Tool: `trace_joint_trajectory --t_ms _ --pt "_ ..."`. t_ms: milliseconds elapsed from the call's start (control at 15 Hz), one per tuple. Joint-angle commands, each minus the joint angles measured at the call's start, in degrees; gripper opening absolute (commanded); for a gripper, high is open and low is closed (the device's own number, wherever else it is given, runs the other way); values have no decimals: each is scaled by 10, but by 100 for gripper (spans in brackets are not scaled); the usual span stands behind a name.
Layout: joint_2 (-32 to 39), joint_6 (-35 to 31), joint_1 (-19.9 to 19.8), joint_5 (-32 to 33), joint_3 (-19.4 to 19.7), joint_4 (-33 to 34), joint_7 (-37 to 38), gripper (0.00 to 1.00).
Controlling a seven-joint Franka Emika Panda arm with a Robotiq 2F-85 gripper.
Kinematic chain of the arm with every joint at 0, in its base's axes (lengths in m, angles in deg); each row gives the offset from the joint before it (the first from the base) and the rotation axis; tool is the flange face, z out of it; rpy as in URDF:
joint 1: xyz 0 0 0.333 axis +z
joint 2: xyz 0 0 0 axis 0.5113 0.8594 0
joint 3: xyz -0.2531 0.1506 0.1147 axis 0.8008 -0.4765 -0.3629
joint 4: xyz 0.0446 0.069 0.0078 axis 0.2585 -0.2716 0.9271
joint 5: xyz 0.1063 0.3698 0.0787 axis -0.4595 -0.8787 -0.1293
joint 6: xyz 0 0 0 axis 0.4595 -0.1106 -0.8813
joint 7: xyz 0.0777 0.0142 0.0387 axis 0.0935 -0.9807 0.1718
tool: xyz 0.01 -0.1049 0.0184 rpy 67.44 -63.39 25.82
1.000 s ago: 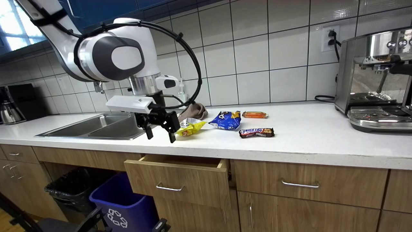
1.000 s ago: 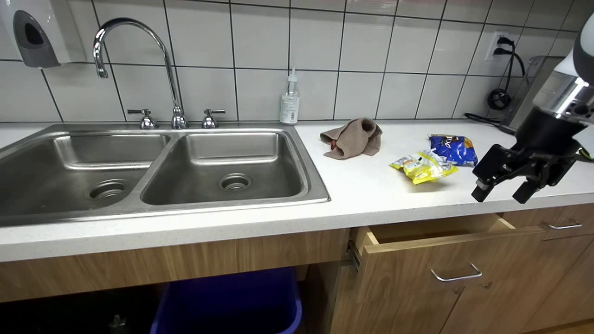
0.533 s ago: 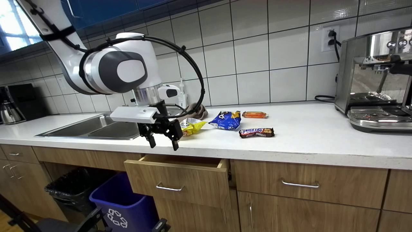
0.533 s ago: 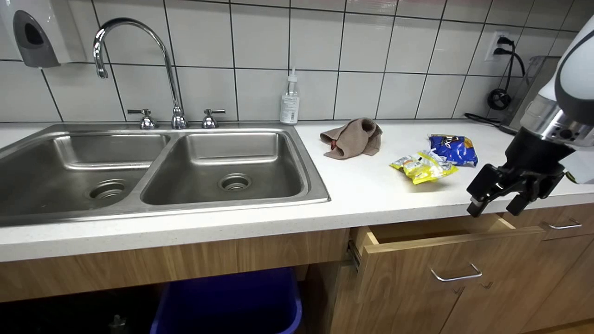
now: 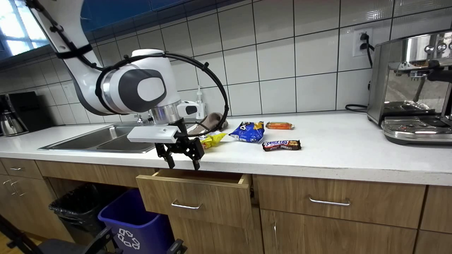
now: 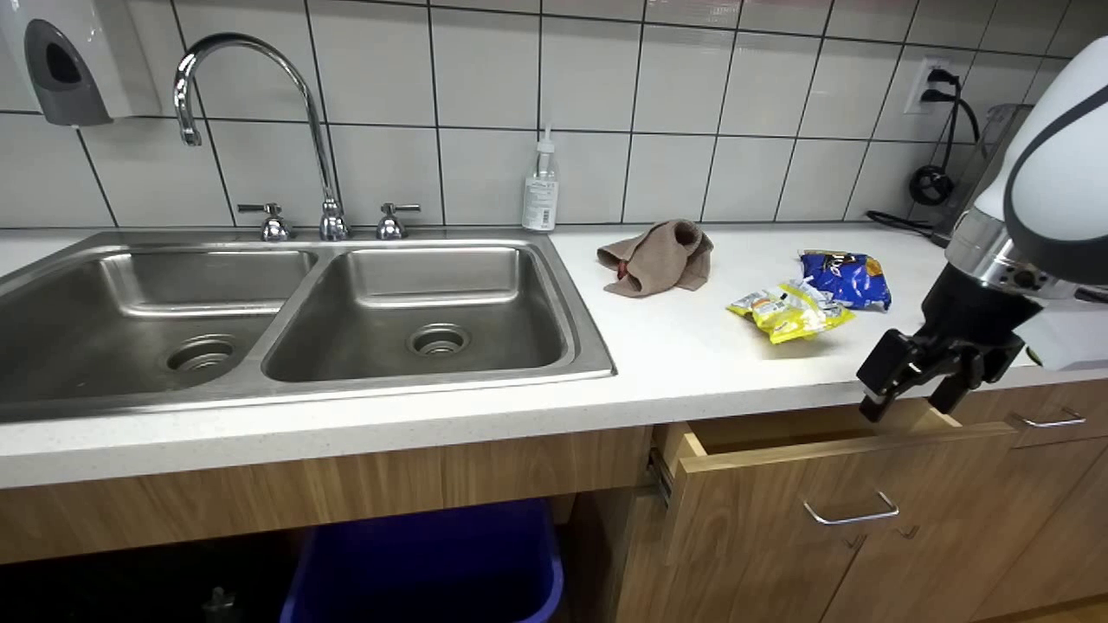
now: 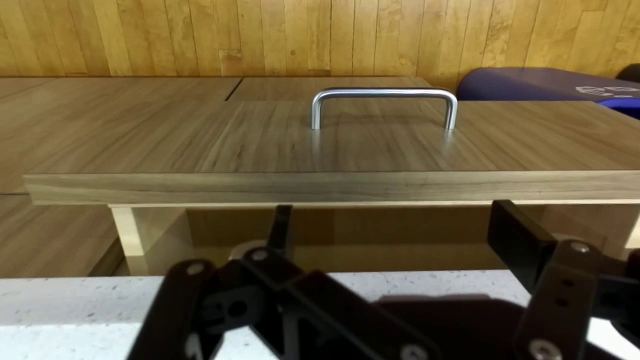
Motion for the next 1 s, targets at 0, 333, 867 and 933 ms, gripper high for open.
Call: trace_joint_trajectory --t_ms 0,333,867,933 --pt "41 -16 -8 31 -6 30 32 100" --pt "84 -18 -4 38 -5 66 51 100" --pt "137 -14 -1 37 -5 110 65 100" --pt "142 -14 -1 35 -6 114 65 100"
